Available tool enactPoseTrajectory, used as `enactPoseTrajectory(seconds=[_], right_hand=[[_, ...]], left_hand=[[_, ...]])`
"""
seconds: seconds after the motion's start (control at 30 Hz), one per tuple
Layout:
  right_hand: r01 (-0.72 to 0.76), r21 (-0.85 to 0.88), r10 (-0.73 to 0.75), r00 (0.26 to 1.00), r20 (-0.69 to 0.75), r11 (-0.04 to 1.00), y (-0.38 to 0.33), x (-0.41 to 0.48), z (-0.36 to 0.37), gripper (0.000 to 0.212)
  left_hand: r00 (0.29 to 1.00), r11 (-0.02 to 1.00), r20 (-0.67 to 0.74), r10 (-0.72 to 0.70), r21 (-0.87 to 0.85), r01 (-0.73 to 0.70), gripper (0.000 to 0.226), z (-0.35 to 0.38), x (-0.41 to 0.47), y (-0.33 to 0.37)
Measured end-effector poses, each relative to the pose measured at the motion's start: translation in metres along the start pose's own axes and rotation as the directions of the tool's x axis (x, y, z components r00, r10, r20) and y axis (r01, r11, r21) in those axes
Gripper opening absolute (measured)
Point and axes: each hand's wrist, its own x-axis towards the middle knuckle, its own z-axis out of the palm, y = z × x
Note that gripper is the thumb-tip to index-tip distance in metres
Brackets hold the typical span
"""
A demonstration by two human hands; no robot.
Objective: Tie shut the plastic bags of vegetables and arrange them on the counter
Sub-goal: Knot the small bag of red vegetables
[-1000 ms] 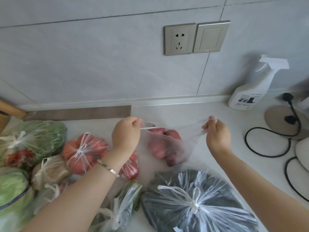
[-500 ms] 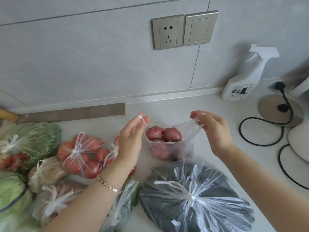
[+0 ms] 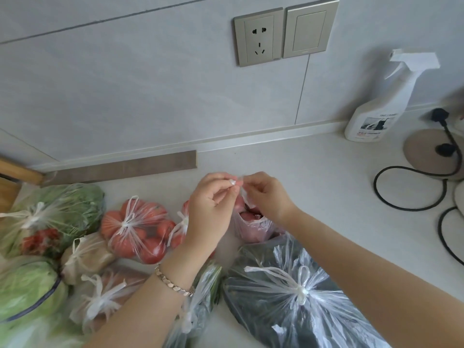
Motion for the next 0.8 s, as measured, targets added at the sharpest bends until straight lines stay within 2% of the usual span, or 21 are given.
enactPoseTrajectory(seconds=[0.07,0.13,0.23,0.33,0.4,0.43,0.47,0.53,0.6,0.73,0.8], right_hand=[[0.001,-0.051,0.005,0.994,0.109,0.999,0.001,-0.004,0.012,0.031],[-0.003,-0.064,0.012,0.989,0.146,0.998,0.000,-0.008,0.015,0.033],[-0.001,-0.058,0.013,0.980,0.196,0.998,0.004,-0.013,0.013,0.034],[-0.057,-0.081,0.069,0.987,0.148,0.995,0.013,-0.012,0.008,0.037],[-0.125,-0.044,0.130,0.985,0.112,0.991,0.017,-0.012,0.003,0.039],[-0.154,-0.008,0.154,0.983,0.103,0.988,0.017,-0.013,0.001,0.038],[-0.180,0.050,0.175,0.980,0.093,0.982,0.017,-0.014,-0.002,0.035],[-0.226,0.204,0.209,0.973,0.100,0.953,0.017,-0.016,-0.005,0.025],[-0.261,0.284,0.234,0.964,0.124,0.923,0.017,-0.016,-0.008,0.022],[-0.292,0.272,0.266,0.955,0.129,0.917,0.014,-0.015,-0.012,0.029],[-0.273,0.141,0.261,0.961,0.094,0.952,0.014,-0.014,-0.014,0.032]], left_hand=[[0.998,0.986,0.057,0.029,0.160,-0.038,0.004,-0.004,0.009,0.000],[0.996,0.975,0.087,-0.024,0.223,0.004,0.005,-0.005,0.021,-0.002],[0.974,0.979,0.180,-0.134,0.179,0.102,0.007,-0.006,0.037,-0.003],[0.897,0.954,0.326,-0.299,0.127,0.272,0.005,-0.005,0.045,-0.007],[0.875,0.923,0.295,-0.383,0.081,0.377,0.006,-0.005,0.049,-0.012],[0.877,0.918,0.271,-0.397,0.095,0.386,0.007,-0.006,0.050,-0.016],[0.873,0.919,0.288,-0.394,0.142,0.368,0.008,-0.006,0.049,-0.021],[0.813,0.926,0.445,-0.374,0.232,0.299,0.017,-0.005,0.043,-0.025],[0.770,0.946,0.554,-0.317,0.241,0.216,0.028,0.000,0.035,-0.031],[0.820,0.958,0.496,-0.288,0.168,0.235,0.024,0.003,0.031,-0.038],[0.817,0.958,0.501,-0.284,0.187,0.218,0.016,0.005,0.031,-0.040]])
